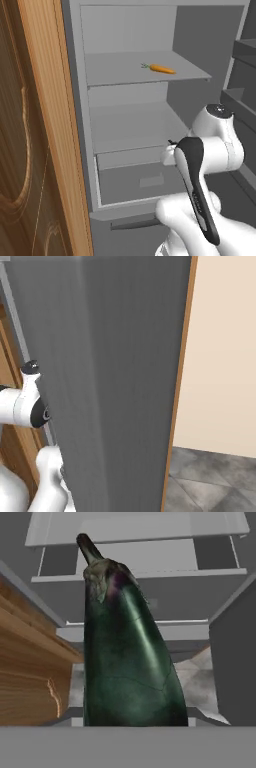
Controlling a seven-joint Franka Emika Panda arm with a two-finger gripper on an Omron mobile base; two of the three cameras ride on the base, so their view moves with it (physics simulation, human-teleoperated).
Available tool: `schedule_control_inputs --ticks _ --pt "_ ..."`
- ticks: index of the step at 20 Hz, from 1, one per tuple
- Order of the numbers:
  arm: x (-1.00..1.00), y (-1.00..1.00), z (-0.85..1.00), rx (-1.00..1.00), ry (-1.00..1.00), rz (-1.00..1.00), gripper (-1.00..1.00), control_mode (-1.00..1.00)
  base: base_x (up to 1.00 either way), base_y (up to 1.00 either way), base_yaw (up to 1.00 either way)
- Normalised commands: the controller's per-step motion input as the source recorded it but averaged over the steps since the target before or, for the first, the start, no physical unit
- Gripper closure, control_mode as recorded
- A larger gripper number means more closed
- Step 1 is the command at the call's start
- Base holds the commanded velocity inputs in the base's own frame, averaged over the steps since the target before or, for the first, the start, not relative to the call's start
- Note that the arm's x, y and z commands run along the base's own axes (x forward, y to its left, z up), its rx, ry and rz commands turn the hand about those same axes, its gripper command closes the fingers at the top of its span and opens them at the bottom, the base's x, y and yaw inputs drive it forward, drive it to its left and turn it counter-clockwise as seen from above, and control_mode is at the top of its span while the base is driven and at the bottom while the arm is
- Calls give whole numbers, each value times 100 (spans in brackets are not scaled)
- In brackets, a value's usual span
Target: Place the cold items (carrot and eggplant) from the fridge in one tupperware on the dining counter. Place the warm items (kebab skewer and hot dog) in the stove area in another tupperware.
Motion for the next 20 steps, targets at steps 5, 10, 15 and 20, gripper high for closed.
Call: schedule_control_inputs --ticks 5,10,15,20 --pt "0 0 0 0 0 0 100 100 -82 17 7" --pt "0 0 0 0 0 0 100 100 -92 14 45" --pt "0 0 0 0 0 0 100 100 -99 10 52" --pt "0 0 0 0 0 0 100 100 -100 10 48"
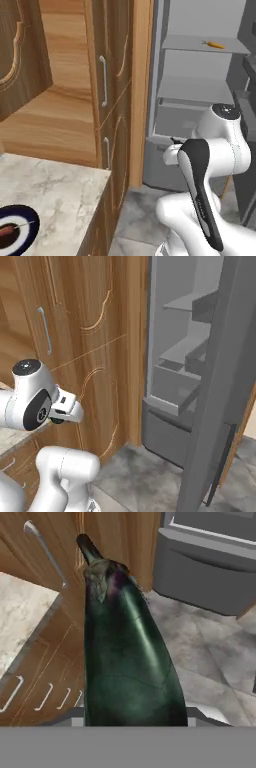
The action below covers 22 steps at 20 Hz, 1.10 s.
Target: Place the cold items (carrot and eggplant) from the fridge in one tupperware on the dining counter. Place the warm items (kebab skewer and hot dog) in the stove area in another tupperware.
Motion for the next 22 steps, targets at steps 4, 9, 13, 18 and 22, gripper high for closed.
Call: schedule_control_inputs --ticks 4,9,13,18,22 --pt "0 0 0 0 0 0 100 100 -100 13 50" --pt "0 0 0 0 0 0 100 100 -96 8 61" --pt "0 0 0 0 0 0 100 100 -95 0 64" --pt "0 0 0 0 0 0 100 100 -100 -18 63" --pt "0 0 0 0 0 0 100 100 -100 -11 67"
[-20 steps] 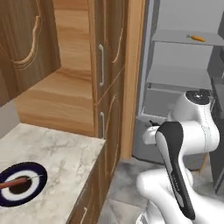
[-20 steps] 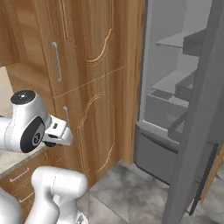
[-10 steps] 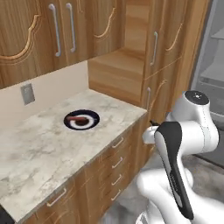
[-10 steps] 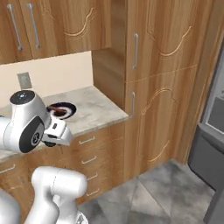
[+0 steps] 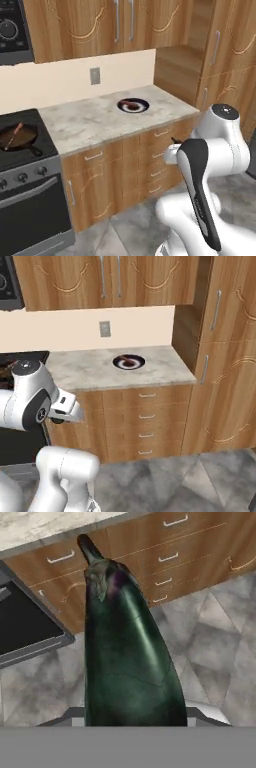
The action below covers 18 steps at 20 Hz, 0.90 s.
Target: Place the cold items (carrot and eggplant) from the fridge in one tupperware on the dining counter. Place the warm items (kebab skewer and hot dog) in the stove area in another tupperware.
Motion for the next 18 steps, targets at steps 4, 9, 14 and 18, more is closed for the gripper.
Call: schedule_control_inputs --ticks 4,9,14,18 --pt "0 0 0 0 0 0 100 100 -100 36 59" --pt "0 0 0 0 0 0 100 100 -100 63 53" --pt "0 0 0 0 0 0 100 100 -75 98 39" --pt "0 0 0 0 0 0 100 100 -31 100 21"
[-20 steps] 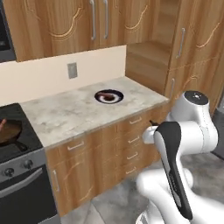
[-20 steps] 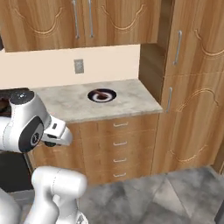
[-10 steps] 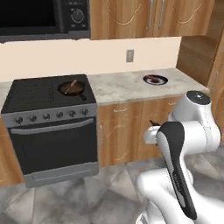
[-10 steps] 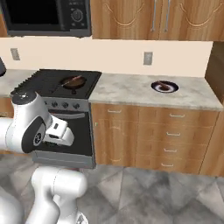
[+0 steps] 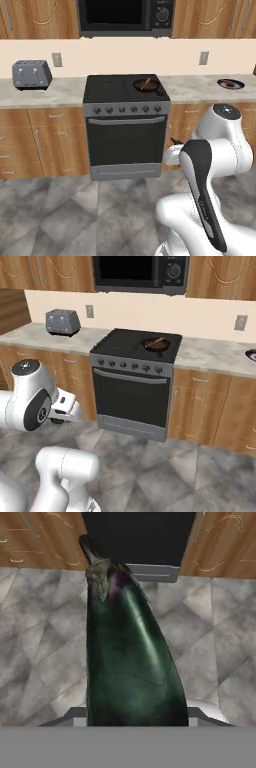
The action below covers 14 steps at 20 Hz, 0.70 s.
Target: Place the cold items (carrot and eggplant) from the fridge in one tupperware on the dining counter. Place the warm items (kebab skewer and hot dog) in the stove area in another tupperware.
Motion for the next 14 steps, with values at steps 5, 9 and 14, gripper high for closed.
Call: schedule_control_inputs --ticks 5,9,14 --pt "0 0 0 0 0 0 100 100 -26 100 20" --pt "0 0 0 0 0 0 100 100 -4 100 16" --pt "0 0 0 0 0 0 100 100 -26 100 38"
